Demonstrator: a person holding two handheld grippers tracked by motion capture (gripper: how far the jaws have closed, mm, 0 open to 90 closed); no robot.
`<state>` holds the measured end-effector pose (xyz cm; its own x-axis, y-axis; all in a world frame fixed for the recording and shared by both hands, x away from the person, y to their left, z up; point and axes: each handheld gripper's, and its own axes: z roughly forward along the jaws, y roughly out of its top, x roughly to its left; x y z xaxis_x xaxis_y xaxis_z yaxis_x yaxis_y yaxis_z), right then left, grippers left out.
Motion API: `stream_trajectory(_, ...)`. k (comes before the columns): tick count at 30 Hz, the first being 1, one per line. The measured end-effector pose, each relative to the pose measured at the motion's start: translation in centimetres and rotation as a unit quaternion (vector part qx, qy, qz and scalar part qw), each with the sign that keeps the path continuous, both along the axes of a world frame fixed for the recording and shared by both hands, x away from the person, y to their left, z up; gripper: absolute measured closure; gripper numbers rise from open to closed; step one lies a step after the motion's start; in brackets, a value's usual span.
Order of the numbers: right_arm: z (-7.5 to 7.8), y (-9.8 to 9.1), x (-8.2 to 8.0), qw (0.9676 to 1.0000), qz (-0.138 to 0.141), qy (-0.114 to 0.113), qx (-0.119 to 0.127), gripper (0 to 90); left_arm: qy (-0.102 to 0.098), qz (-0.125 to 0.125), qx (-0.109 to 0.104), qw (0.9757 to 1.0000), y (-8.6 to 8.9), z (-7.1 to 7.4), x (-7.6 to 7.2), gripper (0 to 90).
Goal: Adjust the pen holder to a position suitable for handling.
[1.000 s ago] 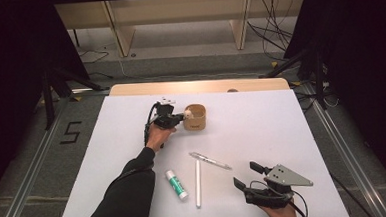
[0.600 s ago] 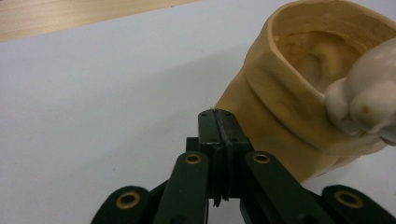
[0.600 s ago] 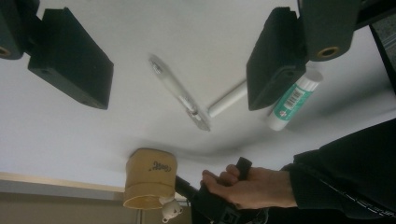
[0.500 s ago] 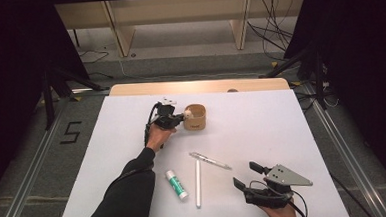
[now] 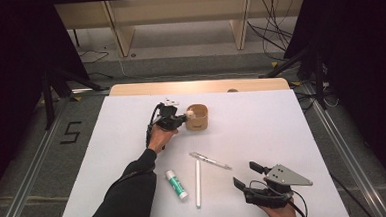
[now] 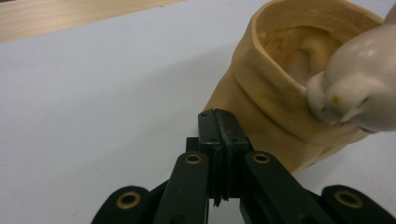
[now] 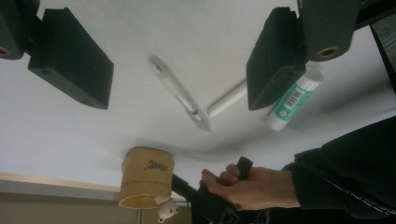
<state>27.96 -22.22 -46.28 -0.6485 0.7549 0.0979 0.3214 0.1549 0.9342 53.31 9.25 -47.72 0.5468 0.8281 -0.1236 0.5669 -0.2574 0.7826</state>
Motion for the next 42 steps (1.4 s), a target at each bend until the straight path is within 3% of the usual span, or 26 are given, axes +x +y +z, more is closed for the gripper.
stream_trajectory(20,0.0,0.0,0.0,1.0000,0.000,-0.001,0.000,23.9,0.005,-0.006,-0.001,1.0000,-0.6,0.1,-0.1,89.2)
stream_trajectory(25,0.1,-0.2,-0.1,1.0000,-0.002,-0.001,0.001,23.9,-0.005,-0.002,0.015,0.9999,0.1,0.5,-0.5,88.4)
stream_trajectory(32,0.1,-0.1,-0.1,1.0000,-0.003,-0.001,0.000,23.9,-0.006,0.002,-0.014,0.9999,2.2,2.3,-1.9,71.3)
stream_trajectory(36,0.1,0.1,-0.1,1.0000,-0.002,0.000,-0.001,23.9,0.005,-0.013,-0.022,0.9996,2.9,3.1,-3.3,56.3)
stream_trajectory(39,0.1,0.1,-0.1,1.0000,-0.003,0.003,-0.002,23.9,0.010,-0.019,-0.017,0.9996,3.3,3.6,-4.4,46.3)
stream_trajectory(42,0.2,0.4,-0.2,1.0000,-0.003,0.007,-0.002,23.9,0.013,-0.016,-0.031,0.9993,4.0,3.8,-5.5,40.5)
